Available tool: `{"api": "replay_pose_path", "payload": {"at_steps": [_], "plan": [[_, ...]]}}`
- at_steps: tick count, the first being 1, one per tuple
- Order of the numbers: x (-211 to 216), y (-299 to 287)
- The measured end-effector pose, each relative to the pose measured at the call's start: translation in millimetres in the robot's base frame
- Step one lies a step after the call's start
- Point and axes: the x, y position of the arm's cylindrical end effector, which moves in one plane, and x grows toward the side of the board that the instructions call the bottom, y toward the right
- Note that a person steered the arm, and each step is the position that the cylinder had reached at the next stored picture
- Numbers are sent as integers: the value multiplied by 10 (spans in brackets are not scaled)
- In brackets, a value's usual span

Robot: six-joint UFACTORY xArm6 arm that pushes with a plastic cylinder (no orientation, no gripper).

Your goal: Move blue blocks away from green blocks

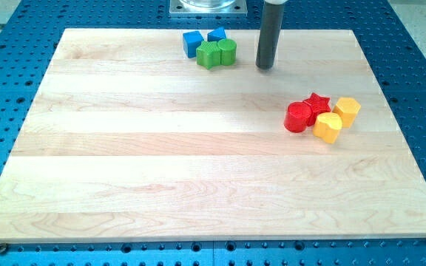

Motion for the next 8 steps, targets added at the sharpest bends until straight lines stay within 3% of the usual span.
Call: {"api": "replay_pose_path", "payload": {"at_steps": [1,2,4,5,6,7,8], "plan": [[-253,-77],[-235,-549],[-512,-469],[-553,-826],[-164,-943],[-156,-778],[-282,-1131]]}}
